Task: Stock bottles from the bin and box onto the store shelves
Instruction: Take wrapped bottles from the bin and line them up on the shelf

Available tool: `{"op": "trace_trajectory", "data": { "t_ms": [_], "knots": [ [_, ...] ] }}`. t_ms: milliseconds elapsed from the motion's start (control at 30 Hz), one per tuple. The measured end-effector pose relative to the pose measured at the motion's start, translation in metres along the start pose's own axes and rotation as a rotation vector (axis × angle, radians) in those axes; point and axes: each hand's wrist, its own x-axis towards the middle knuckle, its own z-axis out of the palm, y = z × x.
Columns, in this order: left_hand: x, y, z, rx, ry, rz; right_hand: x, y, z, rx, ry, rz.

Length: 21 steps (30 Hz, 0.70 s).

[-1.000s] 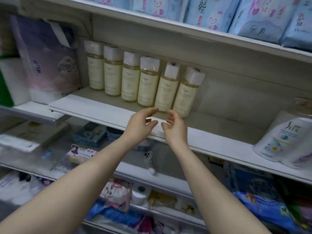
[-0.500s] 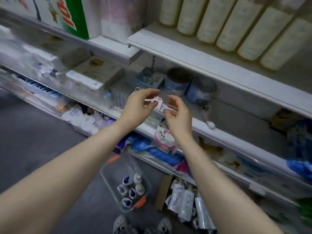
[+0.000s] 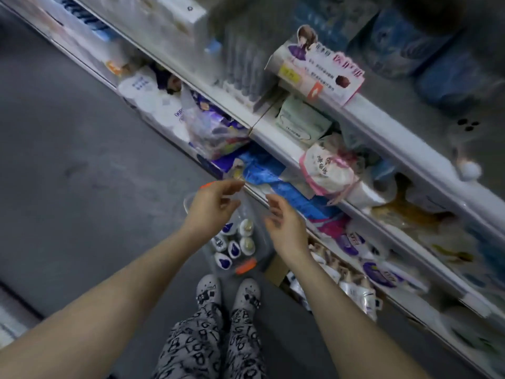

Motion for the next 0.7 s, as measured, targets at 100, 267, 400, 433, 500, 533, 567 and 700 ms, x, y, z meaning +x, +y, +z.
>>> {"op": "trace_trajectory", "data": {
  "t_ms": [100, 267, 400, 433, 500, 533, 567, 700],
  "knots": [
    [0.001, -0.050, 0.019, 0.009, -0.021, -0.106, 0.014, 0.040, 0.024, -0.013, -0.045, 0.051],
    [0.003, -0.128, 0.053, 0.010, -0.017, -0.217, 0.037, 0.106, 0.066, -0.041, -0.095, 0.128],
    [0.007, -0.189, 0.079, 0.044, -0.037, -0.276, 0.058, 0.153, 0.112, -0.097, -0.147, 0.163],
    [0.009, -0.202, 0.085, 0.061, -0.044, -0.286, 0.062, 0.163, 0.122, -0.111, -0.170, 0.174],
    [0.012, -0.229, 0.097, 0.096, -0.061, -0.301, 0.071, 0.184, 0.145, -0.128, -0.219, 0.194],
    [0.015, -0.244, 0.103, 0.114, -0.074, -0.299, 0.076, 0.195, 0.157, -0.134, -0.234, 0.199],
    [0.016, -0.259, 0.110, 0.136, -0.092, -0.302, 0.080, 0.205, 0.169, -0.150, -0.248, 0.204],
    [0.028, -0.323, 0.136, 0.197, -0.163, -0.317, 0.098, 0.244, 0.218, -0.219, -0.279, 0.203]
  ]
}}
